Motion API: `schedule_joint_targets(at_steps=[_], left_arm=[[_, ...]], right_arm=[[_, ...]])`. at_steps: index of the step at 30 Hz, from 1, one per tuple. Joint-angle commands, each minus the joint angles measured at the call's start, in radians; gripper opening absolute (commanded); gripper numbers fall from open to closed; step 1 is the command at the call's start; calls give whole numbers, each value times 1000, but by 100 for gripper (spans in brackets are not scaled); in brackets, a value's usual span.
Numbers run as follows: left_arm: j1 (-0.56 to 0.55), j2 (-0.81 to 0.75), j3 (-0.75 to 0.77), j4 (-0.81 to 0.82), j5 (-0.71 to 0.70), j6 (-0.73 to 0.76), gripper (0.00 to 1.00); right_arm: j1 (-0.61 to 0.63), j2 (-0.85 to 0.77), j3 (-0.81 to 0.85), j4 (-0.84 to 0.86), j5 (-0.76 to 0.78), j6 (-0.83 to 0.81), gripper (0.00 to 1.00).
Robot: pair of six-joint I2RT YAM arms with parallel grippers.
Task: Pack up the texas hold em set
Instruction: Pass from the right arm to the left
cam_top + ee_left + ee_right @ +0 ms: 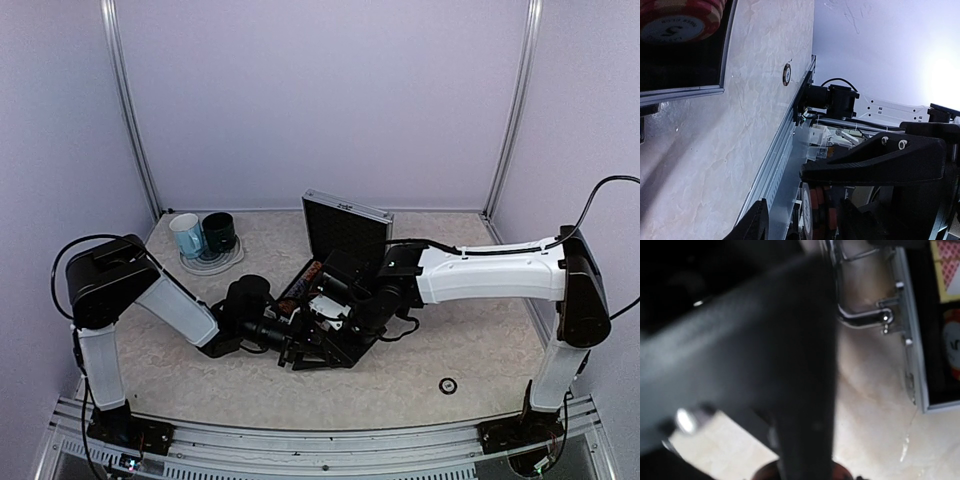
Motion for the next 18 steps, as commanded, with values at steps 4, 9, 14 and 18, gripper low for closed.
schedule_joint_targets(at_steps=[4,9,14,18], left_arm=[[-14,29,30,45,31,-16,43],[-15,34,36,45,32,-15,40],[-17,39,33,53,36,-21,35],[-19,42,34,55,37,-21,32]], right_arm=[[12,19,34,-11,-13,-13,30],[13,17,29,-12,-12,-13,30],[13,16,23,-13,-9,-13,30],[14,16,21,-14,-9,-11,30]])
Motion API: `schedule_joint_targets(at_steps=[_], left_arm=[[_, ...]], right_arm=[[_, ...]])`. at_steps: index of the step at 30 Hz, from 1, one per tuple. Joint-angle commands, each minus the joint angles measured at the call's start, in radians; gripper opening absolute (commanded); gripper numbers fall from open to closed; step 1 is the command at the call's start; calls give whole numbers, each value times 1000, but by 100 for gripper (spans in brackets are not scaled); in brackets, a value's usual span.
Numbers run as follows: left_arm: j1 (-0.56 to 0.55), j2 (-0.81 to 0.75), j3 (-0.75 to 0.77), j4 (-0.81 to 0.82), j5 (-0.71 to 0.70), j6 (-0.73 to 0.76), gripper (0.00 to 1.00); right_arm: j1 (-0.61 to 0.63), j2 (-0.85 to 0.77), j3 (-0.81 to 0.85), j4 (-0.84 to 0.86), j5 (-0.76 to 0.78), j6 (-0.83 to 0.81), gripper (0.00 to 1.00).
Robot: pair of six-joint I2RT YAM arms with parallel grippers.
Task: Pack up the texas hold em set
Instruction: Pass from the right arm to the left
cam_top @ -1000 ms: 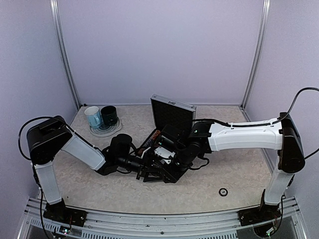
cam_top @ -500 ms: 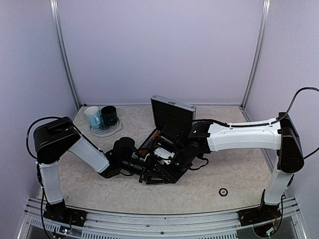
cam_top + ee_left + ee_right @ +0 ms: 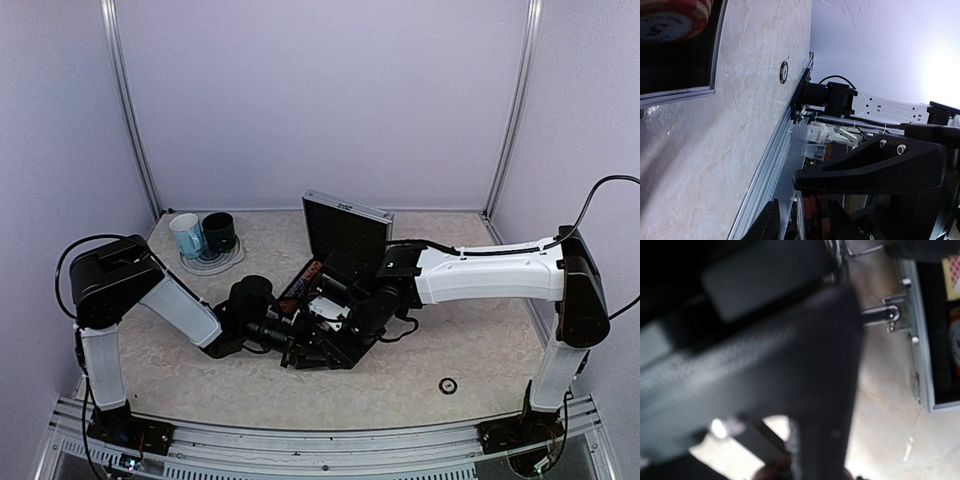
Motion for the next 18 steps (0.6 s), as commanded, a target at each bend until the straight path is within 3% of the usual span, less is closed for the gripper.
schedule_joint_targets(at_steps=[1,18], left_arm=[[-11,21,16,36,23,-7,32],[-24,37,21,91,38,-53,14]], right_arm=[[11,10,18,-8,0,-8,30],[12,24,12,-20,12,-1,30]])
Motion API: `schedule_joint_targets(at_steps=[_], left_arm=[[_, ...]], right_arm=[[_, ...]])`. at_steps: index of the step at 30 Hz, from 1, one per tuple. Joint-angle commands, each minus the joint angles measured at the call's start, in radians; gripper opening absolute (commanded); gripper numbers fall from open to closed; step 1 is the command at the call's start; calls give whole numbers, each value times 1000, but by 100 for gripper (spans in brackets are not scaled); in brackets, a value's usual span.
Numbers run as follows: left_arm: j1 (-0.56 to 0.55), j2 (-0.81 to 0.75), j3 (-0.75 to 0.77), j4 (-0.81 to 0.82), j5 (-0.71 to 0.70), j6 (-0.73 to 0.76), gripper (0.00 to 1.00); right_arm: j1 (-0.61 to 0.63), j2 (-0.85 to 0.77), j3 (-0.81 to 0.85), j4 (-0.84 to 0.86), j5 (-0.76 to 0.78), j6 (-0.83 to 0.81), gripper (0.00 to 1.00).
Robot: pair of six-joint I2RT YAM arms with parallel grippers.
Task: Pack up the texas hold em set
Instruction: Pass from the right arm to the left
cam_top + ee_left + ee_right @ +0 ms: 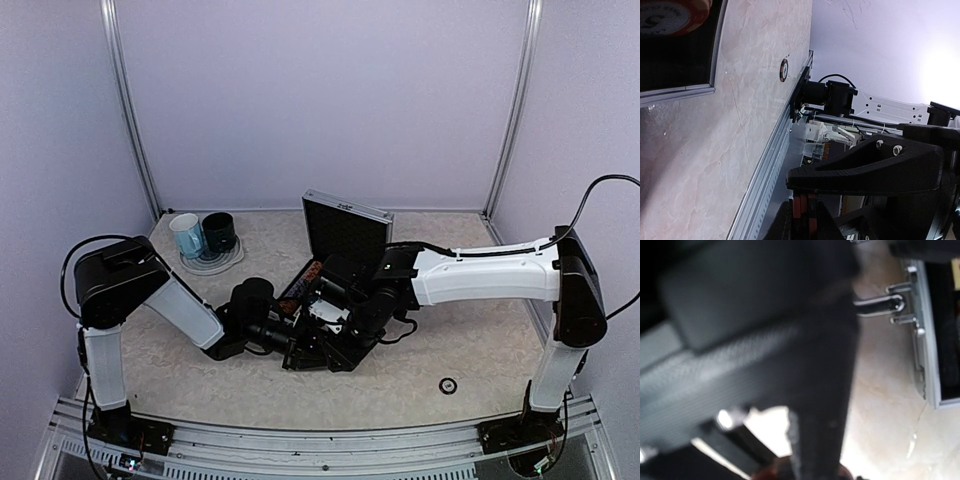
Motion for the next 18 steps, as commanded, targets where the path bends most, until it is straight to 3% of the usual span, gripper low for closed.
schedule_joint_targets(at_steps=[1,6,8,18], left_arm=[[-14,15,17,57,35,-14,13],[-11,14,16,73,36,-25,1],[-7,14,13,82,37,-28,0],[23,-16,0,83,40,-22,0]], right_arm=[[11,7,11,-7,14,-3,30],[11,4,4,-7,16,1,31],[10,2,0,-8,18,3,35],[10,-53,-23,-3,59,16,70]])
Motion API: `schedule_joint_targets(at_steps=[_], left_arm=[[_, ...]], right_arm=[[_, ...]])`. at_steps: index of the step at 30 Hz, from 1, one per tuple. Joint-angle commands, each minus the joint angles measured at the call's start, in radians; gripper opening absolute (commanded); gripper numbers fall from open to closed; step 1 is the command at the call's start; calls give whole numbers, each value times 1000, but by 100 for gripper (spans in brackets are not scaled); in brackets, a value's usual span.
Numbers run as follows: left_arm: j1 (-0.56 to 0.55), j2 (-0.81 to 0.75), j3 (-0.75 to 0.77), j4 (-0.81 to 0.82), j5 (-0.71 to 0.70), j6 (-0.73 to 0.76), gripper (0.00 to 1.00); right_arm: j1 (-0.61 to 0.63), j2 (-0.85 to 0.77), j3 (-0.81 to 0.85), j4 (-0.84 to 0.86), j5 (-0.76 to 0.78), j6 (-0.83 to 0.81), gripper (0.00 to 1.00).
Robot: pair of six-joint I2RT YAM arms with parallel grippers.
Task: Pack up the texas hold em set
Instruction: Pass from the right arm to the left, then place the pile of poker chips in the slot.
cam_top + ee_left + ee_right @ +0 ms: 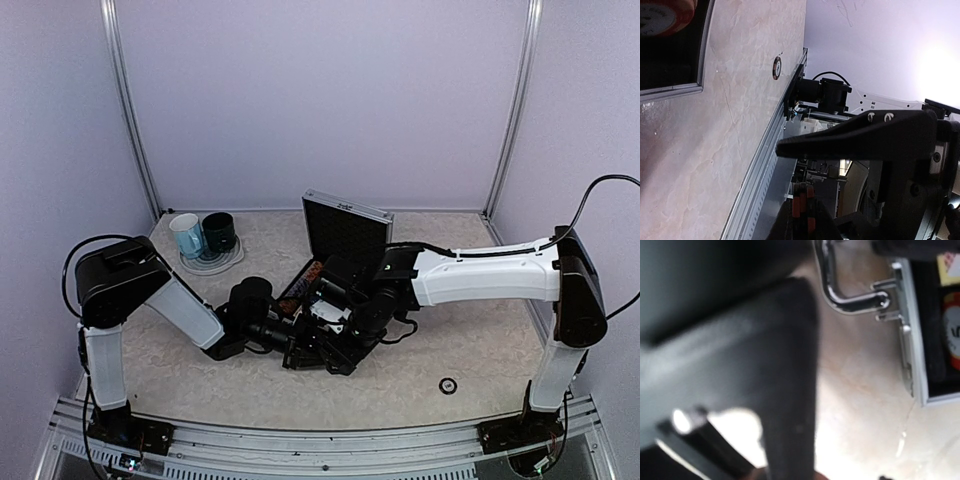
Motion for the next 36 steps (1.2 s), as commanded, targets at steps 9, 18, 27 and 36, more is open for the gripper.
schedule_joint_targets(at_steps=[9,18,27,36], left_arm=[[85,-106,48,-319,-26,294,0],[104,-240,401,-1104,-367,1002,0],[79,-233,649,-1400,-554,1387,0],[-3,-137,774,-1606,-682,1822,0]], right_arm=[[-13,-209,-111,-3,38,49,83],[-154,-419,-261,46,-7,54,81],[-274,-464,-338,138,-64,2,78],[-372,-513,-398,245,-130,-67,76]])
